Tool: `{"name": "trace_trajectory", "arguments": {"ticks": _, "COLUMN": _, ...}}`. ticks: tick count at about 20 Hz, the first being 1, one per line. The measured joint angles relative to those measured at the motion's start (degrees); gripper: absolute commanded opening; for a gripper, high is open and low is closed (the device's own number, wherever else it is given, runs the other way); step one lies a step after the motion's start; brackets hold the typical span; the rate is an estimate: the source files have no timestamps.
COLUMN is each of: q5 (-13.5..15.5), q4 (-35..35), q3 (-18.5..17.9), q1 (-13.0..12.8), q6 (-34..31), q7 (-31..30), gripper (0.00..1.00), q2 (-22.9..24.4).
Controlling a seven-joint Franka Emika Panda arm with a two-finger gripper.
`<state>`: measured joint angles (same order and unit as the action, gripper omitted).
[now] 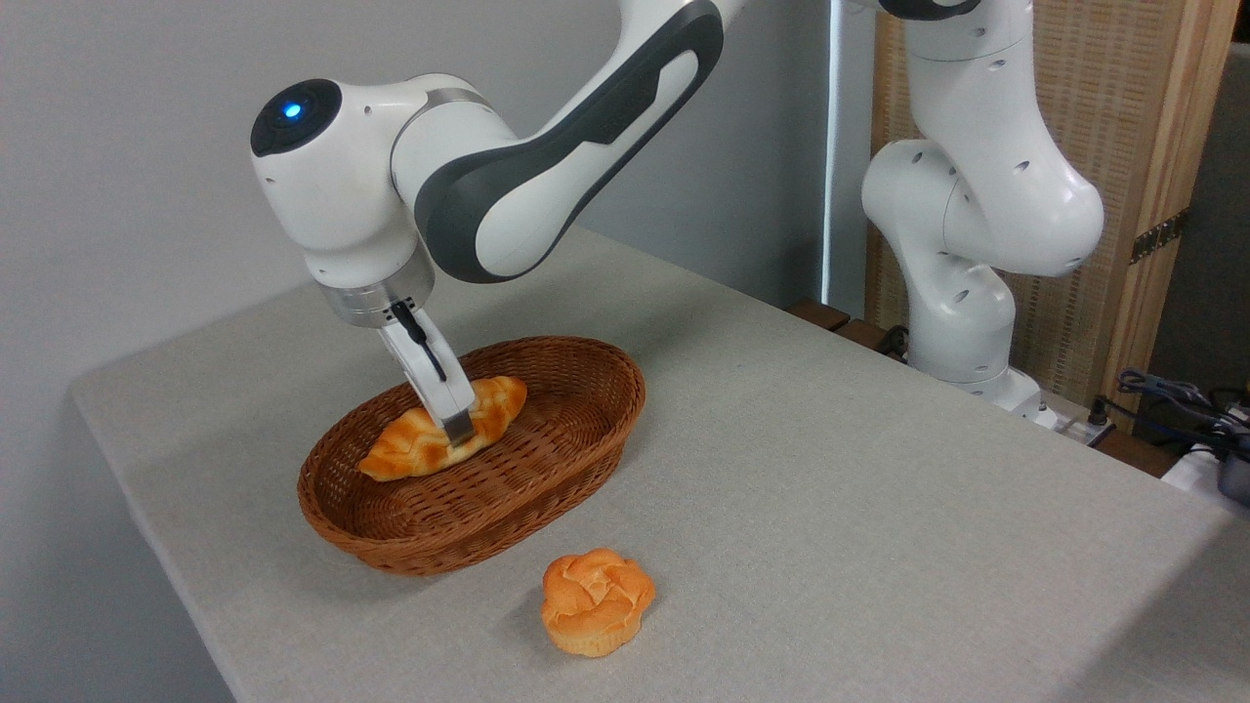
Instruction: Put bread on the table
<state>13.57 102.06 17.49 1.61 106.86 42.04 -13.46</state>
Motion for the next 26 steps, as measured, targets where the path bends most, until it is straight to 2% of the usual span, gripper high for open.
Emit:
{"name": "trace_trajectory", "arguments": {"ticks": 2, "q5": 0.0, "q4": 0.0, "q3": 0.0, "q1": 0.0, "q6": 0.0, "q7": 0.0, "gripper": 0.28, "q2": 0.0}}
{"name": "trace_trajectory", "arguments": {"ticks": 6, "q5": 0.0, "q4": 0.0, "q3": 0.0, "q1": 0.0, "q6": 0.0, "q7": 0.0, "gripper": 0.10, "q2": 0.0}}
{"name": "trace_trajectory", "arguments": {"ticks": 7, "q5": 0.0, "q4": 0.0, "q3": 0.0, "q1": 0.0, "q6": 0.0, "q7": 0.0, "gripper": 0.09, "q2": 0.0}}
{"name": "trace_trajectory", "arguments": {"ticks": 26, "q5": 0.0, "q4": -0.3, "q3": 0.0, "q1": 0.0, "q6": 0.0, "q7": 0.0, "gripper": 0.09, "q2": 0.1}}
